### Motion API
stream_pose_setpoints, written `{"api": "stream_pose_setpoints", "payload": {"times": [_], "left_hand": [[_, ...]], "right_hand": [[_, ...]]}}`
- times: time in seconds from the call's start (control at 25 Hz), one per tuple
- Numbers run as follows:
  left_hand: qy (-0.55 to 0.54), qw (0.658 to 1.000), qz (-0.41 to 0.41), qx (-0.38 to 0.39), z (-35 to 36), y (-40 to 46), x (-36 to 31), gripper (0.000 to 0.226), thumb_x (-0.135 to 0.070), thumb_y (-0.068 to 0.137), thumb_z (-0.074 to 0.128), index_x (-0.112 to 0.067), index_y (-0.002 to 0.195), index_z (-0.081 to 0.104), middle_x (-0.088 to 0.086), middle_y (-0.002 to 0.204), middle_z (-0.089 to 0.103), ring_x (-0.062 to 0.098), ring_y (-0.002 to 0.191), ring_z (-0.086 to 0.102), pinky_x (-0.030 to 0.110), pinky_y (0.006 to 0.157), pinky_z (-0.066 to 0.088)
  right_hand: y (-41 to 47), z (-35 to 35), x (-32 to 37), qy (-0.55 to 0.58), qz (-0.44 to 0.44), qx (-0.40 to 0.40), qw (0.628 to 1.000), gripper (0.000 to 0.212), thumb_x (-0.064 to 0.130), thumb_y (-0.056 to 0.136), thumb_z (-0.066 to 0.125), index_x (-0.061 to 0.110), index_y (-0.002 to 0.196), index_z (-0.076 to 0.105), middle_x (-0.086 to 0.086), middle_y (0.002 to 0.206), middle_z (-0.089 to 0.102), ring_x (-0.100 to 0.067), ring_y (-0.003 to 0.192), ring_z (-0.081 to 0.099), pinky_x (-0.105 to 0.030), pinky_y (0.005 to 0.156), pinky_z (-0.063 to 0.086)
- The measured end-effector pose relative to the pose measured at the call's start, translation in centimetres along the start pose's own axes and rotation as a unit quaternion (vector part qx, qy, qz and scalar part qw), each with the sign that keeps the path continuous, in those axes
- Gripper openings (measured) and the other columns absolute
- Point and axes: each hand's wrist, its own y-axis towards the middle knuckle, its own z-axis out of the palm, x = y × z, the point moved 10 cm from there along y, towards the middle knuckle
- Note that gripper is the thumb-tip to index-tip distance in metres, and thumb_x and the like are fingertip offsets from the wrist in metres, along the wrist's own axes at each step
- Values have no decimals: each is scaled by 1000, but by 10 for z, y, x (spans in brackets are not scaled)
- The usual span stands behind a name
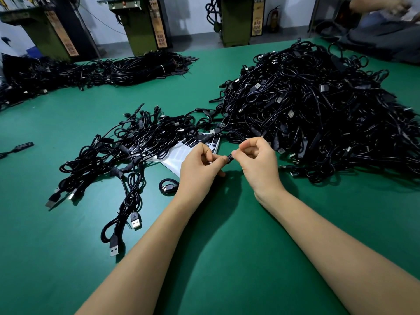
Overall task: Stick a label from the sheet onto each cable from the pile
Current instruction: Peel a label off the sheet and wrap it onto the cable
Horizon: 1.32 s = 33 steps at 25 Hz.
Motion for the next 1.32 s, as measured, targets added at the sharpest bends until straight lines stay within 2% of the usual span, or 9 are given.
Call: {"api": "stream_pose_setpoints", "payload": {"times": [0.16, 0.32, 0.48, 0.72, 0.84, 1.0, 1.08, 1.2, 1.32], "left_hand": [[-10, 1000, -7, -13, -2, 1, 2, 38, -7, 80, 69, -18, 69, 34, 6, 78, 73, 17, 53, 60, 28, 58, 46], [-33, 999, -5, -11, -2, 2, 2, 40, -4, 79, 70, -18, 69, 34, 16, 79, 70, 14, 53, 56, 24, 55, 46], [-47, 999, -13, -5, -3, 4, 5, 40, -4, 79, 70, -18, 68, 34, 18, 77, 69, 17, 55, 57, 28, 56, 45], [-39, 999, -4, 1, -3, 5, 4, 41, -3, 80, 70, -17, 68, 33, 39, 87, 60, 12, 56, 63, 23, 51, 42], [-37, 999, -2, 3, -3, 5, 4, 40, -3, 81, 70, -17, 69, 33, 42, 87, 56, 11, 60, 66, 24, 50, 42], [-35, 999, 4, 6, -3, 6, 4, 39, -5, 82, 69, -17, 70, 34, 42, 86, 53, 13, 68, 68, 24, 50, 43], [-32, 999, 2, 6, -3, 5, 5, 38, -6, 84, 68, -17, 70, 35, 41, 88, 54, 13, 64, 65, 25, 53, 44], [-21, 1000, 0, -1, -3, 5, 6, 33, -10, 86, 67, -17, 72, 39, 29, 79, 58, 13, 50, 53, 31, 61, 44], [-17, 1000, 9, -5, -4, 5, 4, 26, -12, 89, 65, -16, 77, 43, 10, 73, 60, 11, 51, 52, 23, 59, 45]], "right_hand": [[-2, 2, 3, -32, -15, 6, 999, 25, 7, 81, 69, 26, 79, 53, 7, 75, 60, 0, 67, 55, -13, 63, 44], [-6, 3, 12, -72, -46, 17, 996, 23, 9, 83, 67, 26, 81, 52, 9, 75, 59, -3, 69, 56, -17, 65, 47], [-10, 6, 16, -90, -60, 30, 994, 20, 9, 85, 67, 23, 89, 54, 11, 79, 60, -9, 75, 60, -20, 67, 48], [-8, 5, 14, -83, -50, 31, 995, 22, 7, 85, 68, 24, 88, 54, 9, 79, 60, -9, 75, 60, -14, 63, 45], [-8, 5, 13, -86, -50, 29, 995, 26, 7, 84, 68, 28, 85, 52, 10, 78, 61, -13, 75, 61, -22, 66, 48], [-7, 5, 14, -91, -56, 31, 994, 30, 9, 85, 67, 35, 84, 51, 12, 90, 60, -9, 70, 58, -22, 67, 47], [-4, 4, 10, -76, -37, 30, 996, 28, 8, 88, 64, 33, 85, 53, 9, 93, 61, -10, 72, 60, -30, 70, 52], [-2, 5, 5, -52, -4, 29, 998, 19, 13, 94, 56, 28, 82, 55, 4, 81, 64, -11, 68, 68, -36, 69, 55], [-4, 9, 5, -57, 0, 46, 997, 10, 27, 91, 62, 24, 82, 58, 2, 68, 65, -13, 62, 67, -36, 66, 52]]}}
